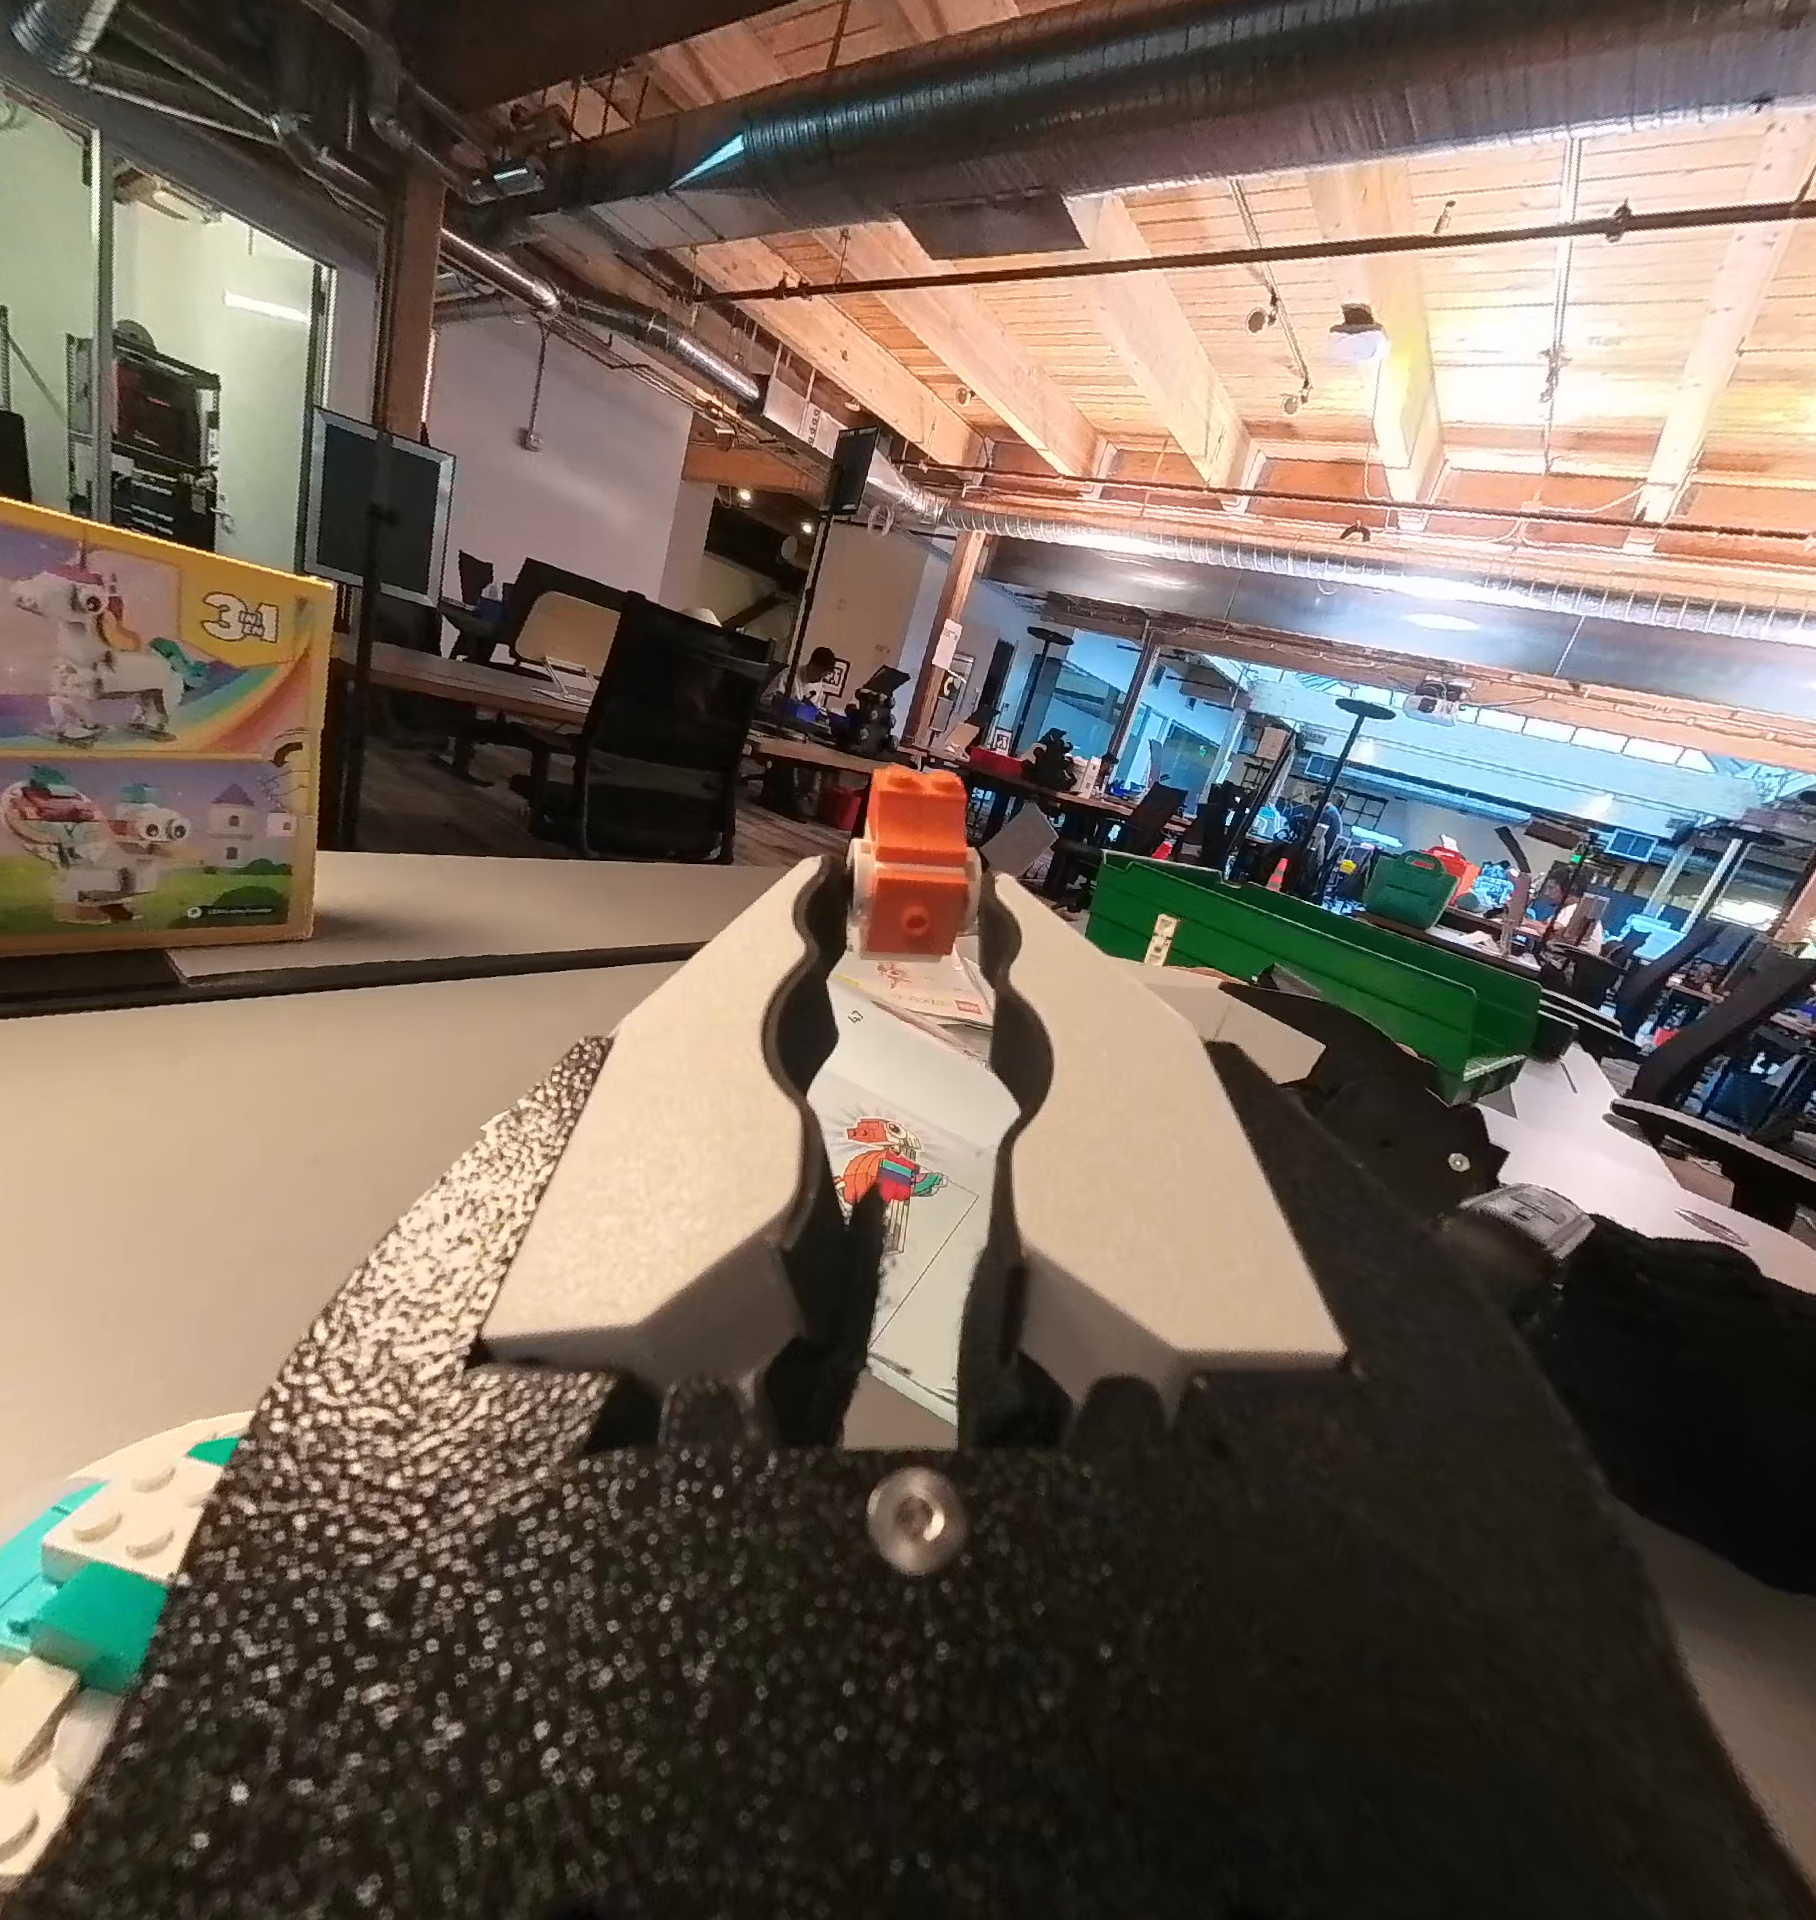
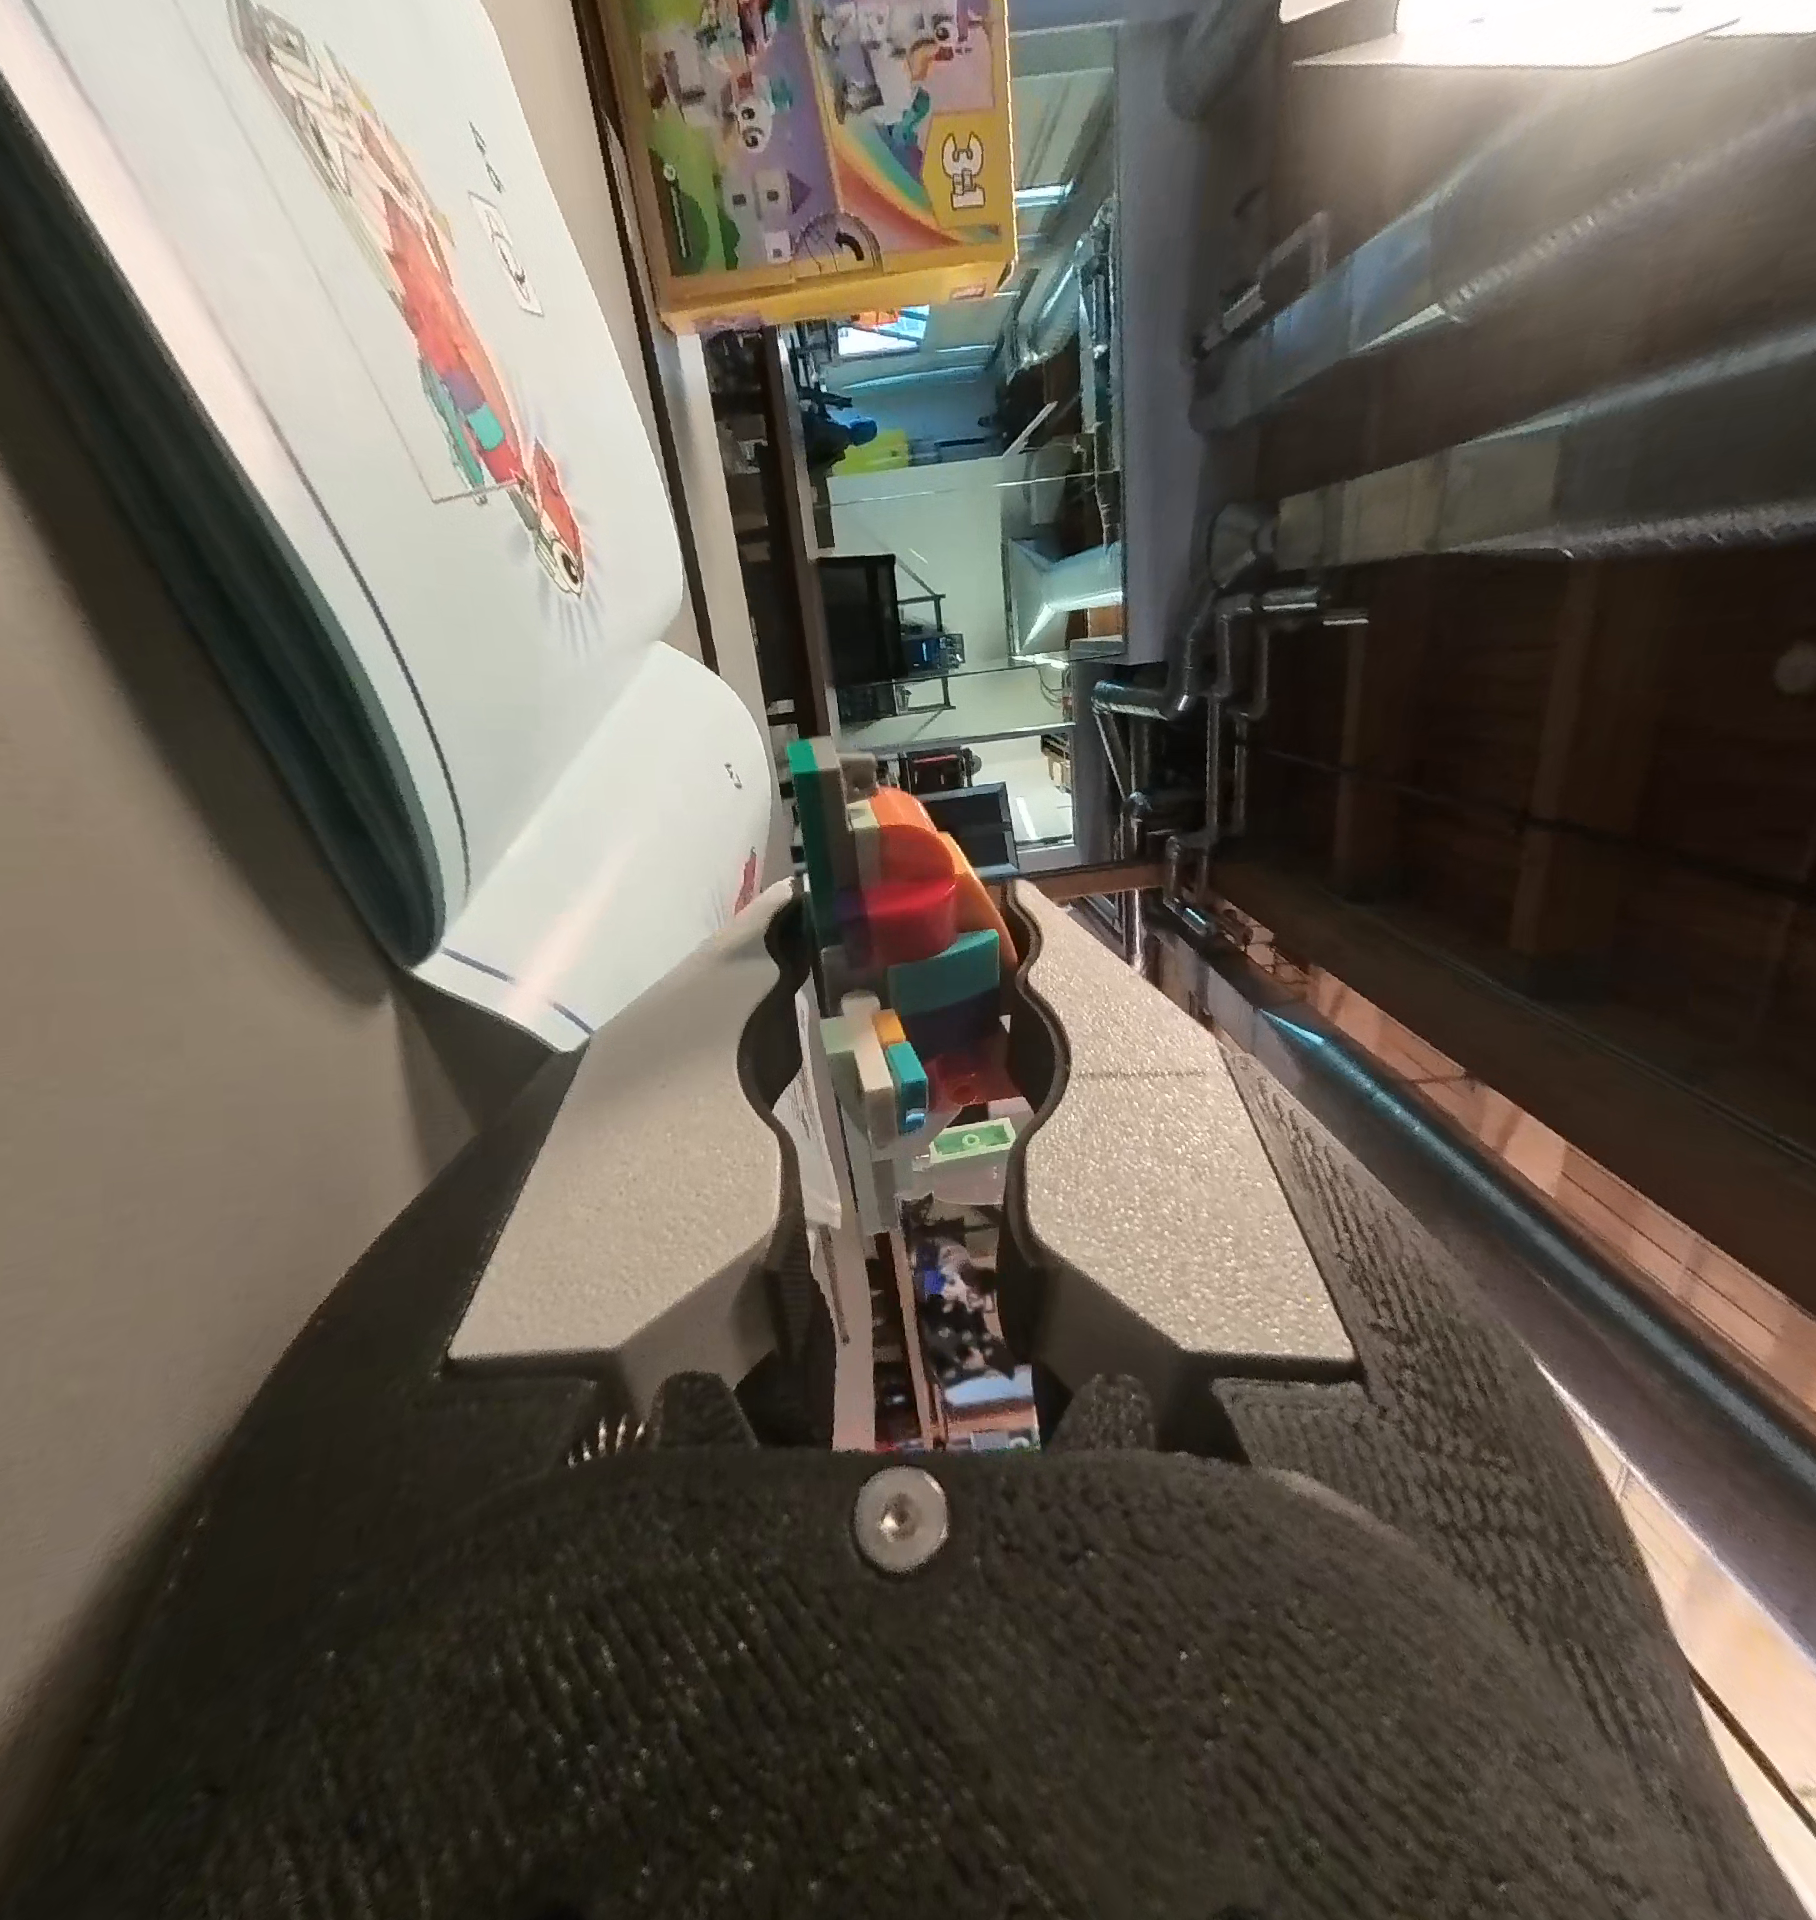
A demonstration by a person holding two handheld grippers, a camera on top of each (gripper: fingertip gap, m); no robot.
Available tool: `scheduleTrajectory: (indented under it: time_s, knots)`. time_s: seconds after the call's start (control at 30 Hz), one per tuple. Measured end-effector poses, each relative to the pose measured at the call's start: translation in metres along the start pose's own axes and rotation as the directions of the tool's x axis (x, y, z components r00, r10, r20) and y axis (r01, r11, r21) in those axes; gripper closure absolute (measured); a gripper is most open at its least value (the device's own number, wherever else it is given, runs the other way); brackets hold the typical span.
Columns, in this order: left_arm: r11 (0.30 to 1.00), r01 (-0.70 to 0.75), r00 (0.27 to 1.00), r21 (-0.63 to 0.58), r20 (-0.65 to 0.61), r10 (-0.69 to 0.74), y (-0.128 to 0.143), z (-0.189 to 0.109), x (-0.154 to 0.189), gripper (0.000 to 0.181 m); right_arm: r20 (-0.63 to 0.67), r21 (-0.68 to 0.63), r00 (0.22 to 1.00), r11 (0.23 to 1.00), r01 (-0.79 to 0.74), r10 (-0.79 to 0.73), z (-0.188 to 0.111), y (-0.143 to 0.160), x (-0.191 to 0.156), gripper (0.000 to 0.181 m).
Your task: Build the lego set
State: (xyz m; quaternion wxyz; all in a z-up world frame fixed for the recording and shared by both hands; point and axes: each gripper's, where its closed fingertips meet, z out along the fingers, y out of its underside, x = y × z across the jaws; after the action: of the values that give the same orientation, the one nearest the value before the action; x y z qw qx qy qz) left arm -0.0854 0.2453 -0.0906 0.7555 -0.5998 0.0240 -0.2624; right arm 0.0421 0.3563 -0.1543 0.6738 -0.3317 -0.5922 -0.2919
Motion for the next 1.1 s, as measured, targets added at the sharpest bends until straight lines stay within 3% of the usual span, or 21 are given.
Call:
scheduleTrajectory:
  time_s: [1.1]
  knots:
    - [0.997,0.069,0.997,-0.021,-0.021,-0.07,0.0042,0.001,-0.0016,0.159,0.023,0.036,1.0,0.999,-0.016,0.015,-0.0032,-0.0057,-0.0026,0.148]
